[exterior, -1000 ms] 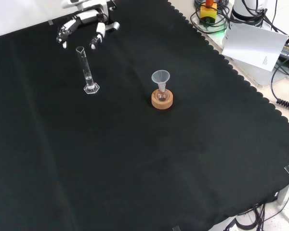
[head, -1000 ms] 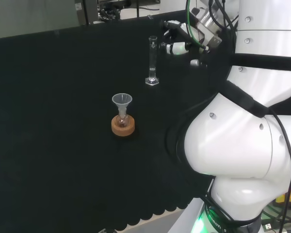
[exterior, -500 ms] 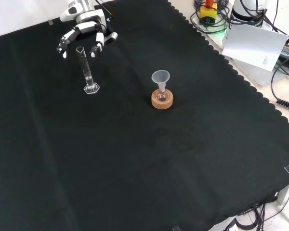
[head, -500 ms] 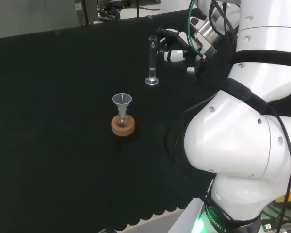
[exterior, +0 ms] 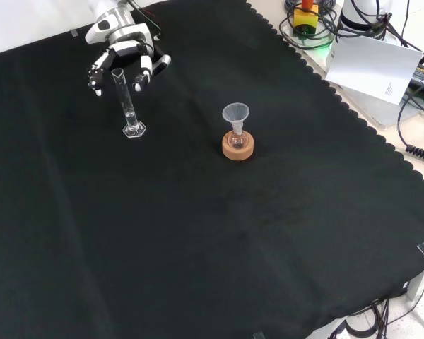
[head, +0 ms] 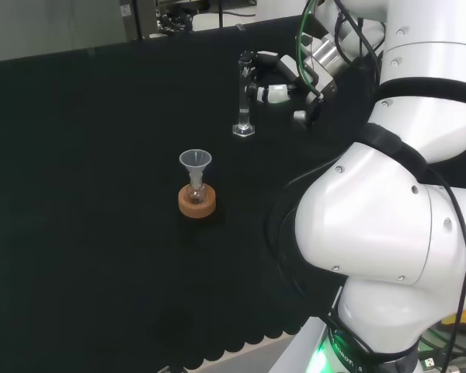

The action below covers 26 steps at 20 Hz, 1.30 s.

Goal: Pick up the graduated cylinder.

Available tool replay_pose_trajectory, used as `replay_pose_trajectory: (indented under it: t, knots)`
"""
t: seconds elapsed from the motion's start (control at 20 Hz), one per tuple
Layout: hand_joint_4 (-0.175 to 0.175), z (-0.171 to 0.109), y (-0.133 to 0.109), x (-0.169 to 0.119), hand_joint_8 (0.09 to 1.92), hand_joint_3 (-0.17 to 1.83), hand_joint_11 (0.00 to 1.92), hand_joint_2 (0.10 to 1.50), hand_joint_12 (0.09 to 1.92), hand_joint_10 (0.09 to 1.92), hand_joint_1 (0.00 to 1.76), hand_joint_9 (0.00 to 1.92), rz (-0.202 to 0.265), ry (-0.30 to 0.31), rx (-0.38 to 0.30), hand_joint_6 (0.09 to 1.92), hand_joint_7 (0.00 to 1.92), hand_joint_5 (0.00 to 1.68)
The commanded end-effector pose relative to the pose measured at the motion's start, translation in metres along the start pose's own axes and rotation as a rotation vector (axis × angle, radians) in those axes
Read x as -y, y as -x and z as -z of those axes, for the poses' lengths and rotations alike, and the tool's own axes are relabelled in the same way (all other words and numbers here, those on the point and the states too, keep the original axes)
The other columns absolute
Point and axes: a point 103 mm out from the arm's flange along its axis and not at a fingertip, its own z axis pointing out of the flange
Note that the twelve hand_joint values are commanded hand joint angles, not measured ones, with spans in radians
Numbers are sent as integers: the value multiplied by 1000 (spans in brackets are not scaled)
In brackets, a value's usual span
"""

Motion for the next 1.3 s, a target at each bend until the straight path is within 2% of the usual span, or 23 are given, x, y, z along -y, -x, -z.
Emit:
replay_pose_trajectory:
  t: [0.05,0.35,0.6,0.75,0.95,1.3]
  knots:
    - [-43,-9,-2,2,652,599,429,636,1284,564,987,659,30,-6,-37,87,465,585]
    - [-45,-19,-1,5,635,602,422,623,1281,551,973,637,27,-23,-56,87,432,548]
    - [-47,-24,2,7,639,608,445,622,1276,556,975,645,11,-5,-56,87,427,537]
    - [-48,-27,3,7,655,613,535,629,1225,551,990,700,0,9,-58,96,471,587]
    - [-49,-28,4,8,649,606,631,643,1170,510,1012,775,-9,9,-68,165,523,644]
    - [-50,-38,11,8,639,592,679,656,1139,444,1022,826,-18,11,-92,318,545,601]
